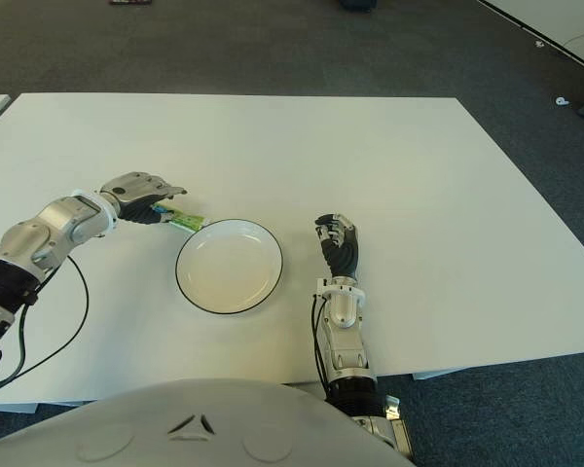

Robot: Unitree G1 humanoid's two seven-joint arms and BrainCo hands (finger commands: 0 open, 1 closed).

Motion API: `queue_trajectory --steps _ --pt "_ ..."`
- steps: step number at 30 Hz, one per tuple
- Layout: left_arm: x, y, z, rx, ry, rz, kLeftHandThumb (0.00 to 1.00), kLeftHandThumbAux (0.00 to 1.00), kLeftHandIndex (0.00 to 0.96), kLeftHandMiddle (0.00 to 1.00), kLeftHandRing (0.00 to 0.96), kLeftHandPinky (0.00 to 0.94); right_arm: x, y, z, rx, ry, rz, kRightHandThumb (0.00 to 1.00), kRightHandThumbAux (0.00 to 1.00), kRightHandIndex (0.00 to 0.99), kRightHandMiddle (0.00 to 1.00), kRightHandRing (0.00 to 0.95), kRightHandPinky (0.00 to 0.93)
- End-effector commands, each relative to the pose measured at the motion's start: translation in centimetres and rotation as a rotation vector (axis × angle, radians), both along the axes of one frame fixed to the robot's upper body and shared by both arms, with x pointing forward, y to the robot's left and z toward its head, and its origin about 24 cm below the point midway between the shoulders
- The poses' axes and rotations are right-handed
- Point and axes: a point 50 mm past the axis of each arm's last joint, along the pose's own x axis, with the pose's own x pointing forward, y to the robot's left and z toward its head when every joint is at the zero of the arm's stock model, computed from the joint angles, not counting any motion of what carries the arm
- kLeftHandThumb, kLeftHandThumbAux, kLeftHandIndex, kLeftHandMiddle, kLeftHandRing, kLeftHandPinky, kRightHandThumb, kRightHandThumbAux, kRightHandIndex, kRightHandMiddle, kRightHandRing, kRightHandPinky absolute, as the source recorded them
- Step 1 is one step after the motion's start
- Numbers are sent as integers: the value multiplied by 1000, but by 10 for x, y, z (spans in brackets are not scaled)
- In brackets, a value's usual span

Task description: Put the toothpaste on the table into the plate.

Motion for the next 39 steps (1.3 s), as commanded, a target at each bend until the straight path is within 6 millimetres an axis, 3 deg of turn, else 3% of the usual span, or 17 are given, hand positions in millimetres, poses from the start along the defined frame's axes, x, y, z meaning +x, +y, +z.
queue_trajectory --steps 1,10,16,24,39 --pt "2 4 -9 42 17 2 561 235 0 5 3 29 0 2 1 -1 8 2 704 730 427 454 443 446" --pt "-2 9 -23 75 66 -15 585 248 0 0 0 29 -1 1 0 -2 17 -3 705 730 427 452 437 438" --pt "-5 6 -28 113 105 -54 550 230 0 0 0 11 -2 1 0 -8 19 -3 705 729 427 457 445 456" --pt "-8 0 -27 148 152 -79 494 216 0 0 0 0 -3 1 0 -5 23 0 705 729 427 465 452 454" --pt "-15 -5 -30 142 205 -98 490 227 0 0 0 11 -5 -1 1 -10 26 -10 706 729 427 478 459 462"
